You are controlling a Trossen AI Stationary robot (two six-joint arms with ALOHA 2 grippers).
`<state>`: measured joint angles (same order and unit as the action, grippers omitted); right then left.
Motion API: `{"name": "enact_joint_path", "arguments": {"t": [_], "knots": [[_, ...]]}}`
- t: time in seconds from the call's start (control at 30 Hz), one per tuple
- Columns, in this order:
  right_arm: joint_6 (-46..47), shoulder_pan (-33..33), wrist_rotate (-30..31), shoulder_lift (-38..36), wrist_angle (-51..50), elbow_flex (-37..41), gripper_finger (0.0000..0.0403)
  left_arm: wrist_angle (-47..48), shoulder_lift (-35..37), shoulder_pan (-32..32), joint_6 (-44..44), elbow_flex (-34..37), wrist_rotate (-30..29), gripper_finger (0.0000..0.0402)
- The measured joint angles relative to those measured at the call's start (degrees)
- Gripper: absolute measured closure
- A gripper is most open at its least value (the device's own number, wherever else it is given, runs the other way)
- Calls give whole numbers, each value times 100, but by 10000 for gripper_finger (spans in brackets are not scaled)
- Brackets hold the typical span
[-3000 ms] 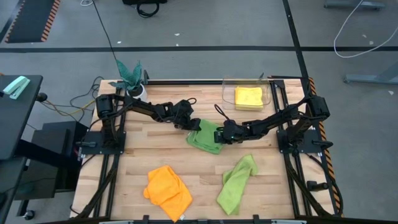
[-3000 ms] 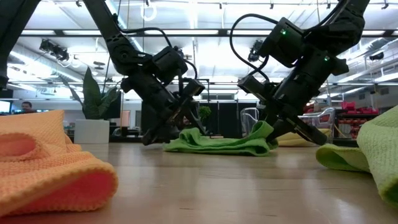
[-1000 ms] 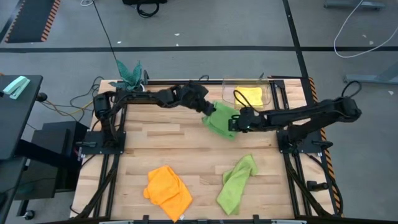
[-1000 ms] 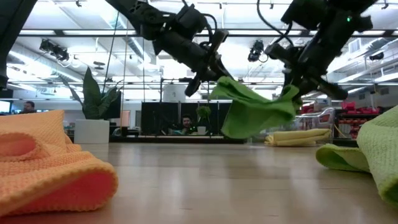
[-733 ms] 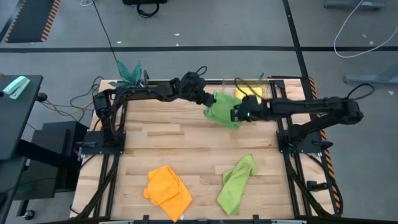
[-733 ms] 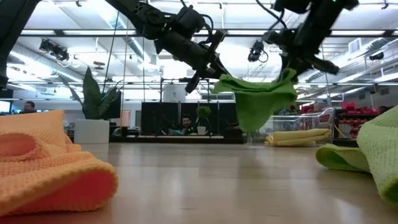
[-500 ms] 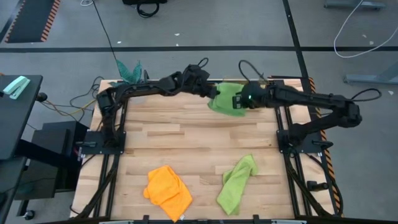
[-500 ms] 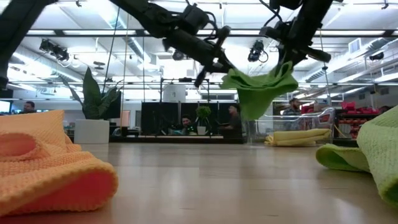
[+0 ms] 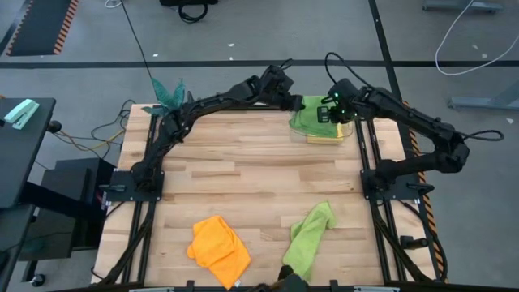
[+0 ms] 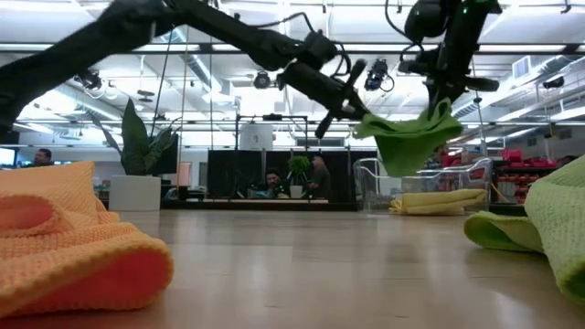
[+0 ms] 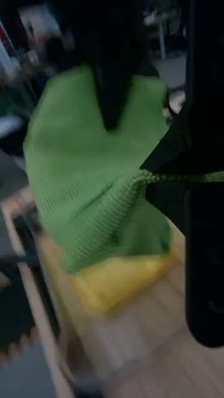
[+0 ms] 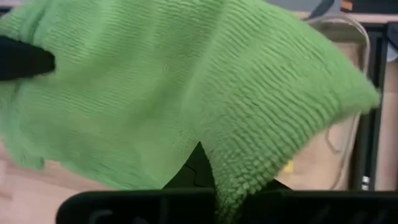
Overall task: Fold microfiber towels
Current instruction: Stack the green towel on top of the yellow towel in the transparent bin
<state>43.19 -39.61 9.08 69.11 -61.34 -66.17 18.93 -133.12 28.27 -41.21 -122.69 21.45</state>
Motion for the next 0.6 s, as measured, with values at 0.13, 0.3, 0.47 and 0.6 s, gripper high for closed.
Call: {"name": "enact_joint_path", "arguments": {"t": [0.13, 0.3, 0.47, 0.6], "knots": [[-351, -511, -282, 194, 8, 0, 400, 163, -390, 87, -30, -425, 46, 391], [-753, -895, -539, 692, 52, 0, 400, 147, -611, 147, -32, -459, 31, 391], [-933, -1080, -725, 1276, 202, 0, 399, 89, -837, 202, -45, -461, 15, 391], [-1051, -1163, -766, 1705, 226, 0, 400, 52, -979, 226, -90, -461, -5, 391]]}}
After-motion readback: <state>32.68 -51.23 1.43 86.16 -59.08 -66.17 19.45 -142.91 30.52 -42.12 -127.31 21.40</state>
